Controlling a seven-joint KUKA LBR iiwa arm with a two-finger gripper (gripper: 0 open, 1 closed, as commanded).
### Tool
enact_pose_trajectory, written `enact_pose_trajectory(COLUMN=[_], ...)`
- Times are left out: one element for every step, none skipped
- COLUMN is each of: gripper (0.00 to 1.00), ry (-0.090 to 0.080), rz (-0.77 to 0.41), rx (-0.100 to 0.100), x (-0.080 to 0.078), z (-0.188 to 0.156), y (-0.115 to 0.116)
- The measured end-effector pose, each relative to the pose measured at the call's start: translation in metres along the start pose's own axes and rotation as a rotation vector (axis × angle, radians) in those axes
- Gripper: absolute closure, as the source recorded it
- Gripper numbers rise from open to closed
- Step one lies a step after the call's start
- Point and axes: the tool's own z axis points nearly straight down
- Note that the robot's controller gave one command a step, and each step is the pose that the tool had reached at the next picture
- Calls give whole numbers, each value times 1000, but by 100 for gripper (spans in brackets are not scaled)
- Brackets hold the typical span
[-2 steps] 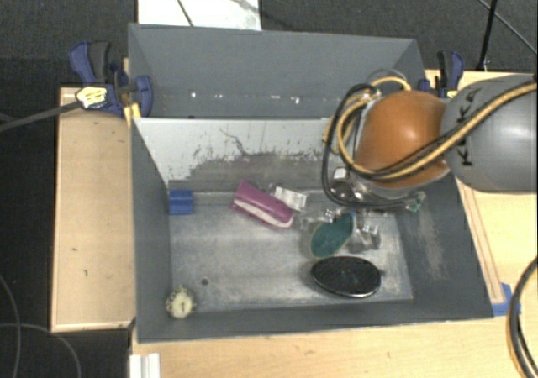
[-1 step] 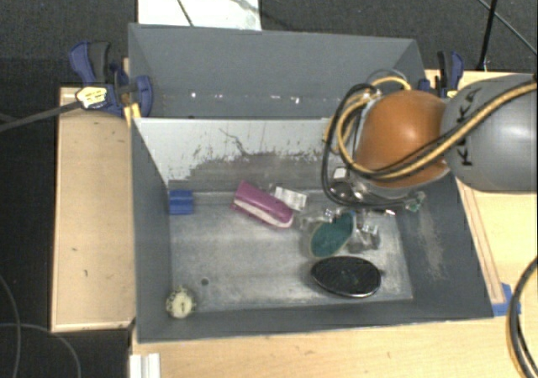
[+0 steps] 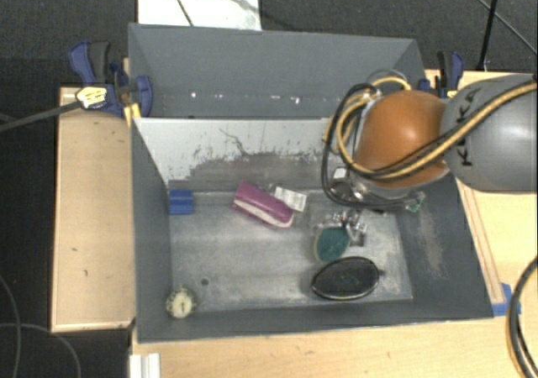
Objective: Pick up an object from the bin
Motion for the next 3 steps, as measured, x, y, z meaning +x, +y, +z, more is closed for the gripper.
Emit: enact_pose_trajectory(gripper=[100,100,100], ry=[-1,-2,-1], rz=[2,7,15], rx=[4,11,7], x=[-1,-2,-3], z=[-5,-90,-113], y=[0,-2,-3])
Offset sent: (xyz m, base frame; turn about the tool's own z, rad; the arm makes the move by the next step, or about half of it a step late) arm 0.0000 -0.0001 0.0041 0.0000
